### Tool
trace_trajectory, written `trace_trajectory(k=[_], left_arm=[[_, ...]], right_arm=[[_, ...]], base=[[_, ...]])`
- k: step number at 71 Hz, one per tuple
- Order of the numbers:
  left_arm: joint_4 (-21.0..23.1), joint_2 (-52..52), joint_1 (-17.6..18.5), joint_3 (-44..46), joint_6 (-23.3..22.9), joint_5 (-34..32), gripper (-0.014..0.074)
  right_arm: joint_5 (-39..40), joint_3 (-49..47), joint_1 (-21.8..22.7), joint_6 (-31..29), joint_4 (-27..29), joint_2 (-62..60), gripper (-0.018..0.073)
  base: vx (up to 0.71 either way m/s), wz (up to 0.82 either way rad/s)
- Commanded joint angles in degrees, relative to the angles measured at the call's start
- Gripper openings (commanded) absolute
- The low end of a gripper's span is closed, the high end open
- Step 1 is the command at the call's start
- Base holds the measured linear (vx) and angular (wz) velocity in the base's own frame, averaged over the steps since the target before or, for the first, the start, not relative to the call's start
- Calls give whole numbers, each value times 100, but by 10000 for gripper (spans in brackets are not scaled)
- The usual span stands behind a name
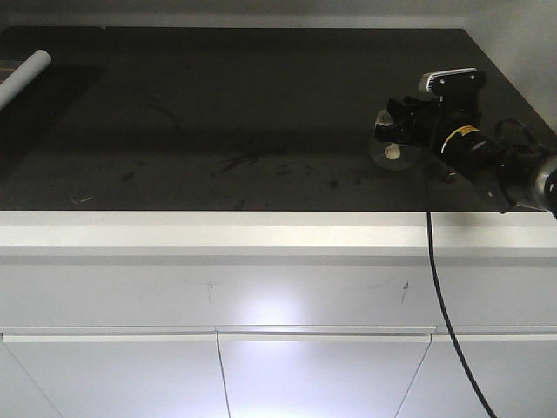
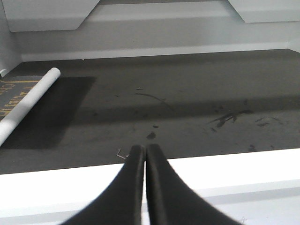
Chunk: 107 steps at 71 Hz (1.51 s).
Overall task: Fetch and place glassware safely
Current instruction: 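Lower the open right gripper over the white lid of the jar, then close the right gripper on the lid and lift the jar out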
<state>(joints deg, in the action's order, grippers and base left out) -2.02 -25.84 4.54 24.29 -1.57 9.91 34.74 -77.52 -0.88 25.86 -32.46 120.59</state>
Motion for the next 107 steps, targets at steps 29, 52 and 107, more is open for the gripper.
trace_trajectory(k=[29,52,107], left_arm=[[16,-13,37,150,-53,-400,-7],[16,-13,37,155,-53,-401,-7],[16,-13,37,155,-53,-401,-7]], right_arm=[[175,-138,0,127,-654,-1125,-5],[88,324,0,1787,-2074,-2232,-3],[-575,2358,-2429,1860,-2006,-4122,-3]], base=[[0,0],[0,0],[0,0]])
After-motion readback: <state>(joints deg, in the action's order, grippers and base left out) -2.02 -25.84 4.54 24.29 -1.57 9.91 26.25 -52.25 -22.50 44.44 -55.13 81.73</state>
